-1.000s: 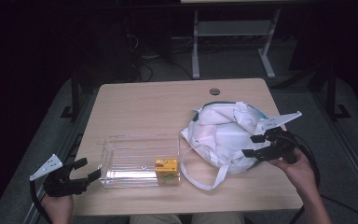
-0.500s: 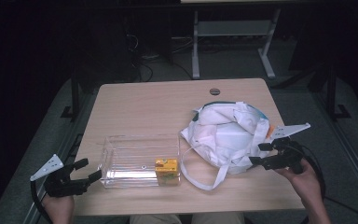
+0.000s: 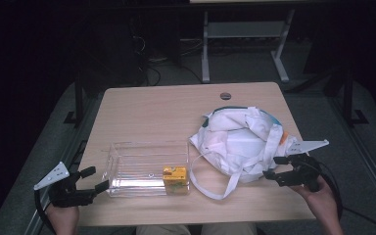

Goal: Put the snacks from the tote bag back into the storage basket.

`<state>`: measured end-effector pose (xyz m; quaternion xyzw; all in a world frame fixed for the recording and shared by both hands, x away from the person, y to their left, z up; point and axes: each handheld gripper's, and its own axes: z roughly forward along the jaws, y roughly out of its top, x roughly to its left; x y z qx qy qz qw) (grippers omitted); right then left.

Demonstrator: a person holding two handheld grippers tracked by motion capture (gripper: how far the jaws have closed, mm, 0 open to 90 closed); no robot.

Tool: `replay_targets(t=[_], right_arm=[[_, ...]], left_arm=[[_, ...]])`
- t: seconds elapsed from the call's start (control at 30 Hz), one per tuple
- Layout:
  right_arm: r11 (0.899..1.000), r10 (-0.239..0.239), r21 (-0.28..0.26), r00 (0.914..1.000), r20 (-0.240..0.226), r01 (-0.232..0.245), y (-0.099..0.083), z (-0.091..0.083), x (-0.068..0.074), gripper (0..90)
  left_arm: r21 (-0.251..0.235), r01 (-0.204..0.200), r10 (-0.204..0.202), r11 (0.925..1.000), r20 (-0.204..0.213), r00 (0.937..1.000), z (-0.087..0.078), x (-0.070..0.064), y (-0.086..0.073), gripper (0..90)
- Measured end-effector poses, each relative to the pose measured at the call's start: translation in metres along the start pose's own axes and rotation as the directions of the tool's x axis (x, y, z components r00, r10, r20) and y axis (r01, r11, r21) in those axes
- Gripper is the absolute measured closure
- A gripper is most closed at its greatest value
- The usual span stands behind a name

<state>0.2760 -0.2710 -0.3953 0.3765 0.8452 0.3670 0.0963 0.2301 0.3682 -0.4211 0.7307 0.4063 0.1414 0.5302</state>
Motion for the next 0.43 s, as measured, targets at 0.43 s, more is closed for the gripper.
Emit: replay_targets(t=[0.43], right_arm=[[0.997,-0.005,-0.071,0.9997,-0.023,0.003,-0.0089,0.0089,0.01,28.6]], left_arm=[[-0.011,0.001,-0.001,0.9999,-0.004,1.0,-0.0018,0.0006,0.0003,12.8]])
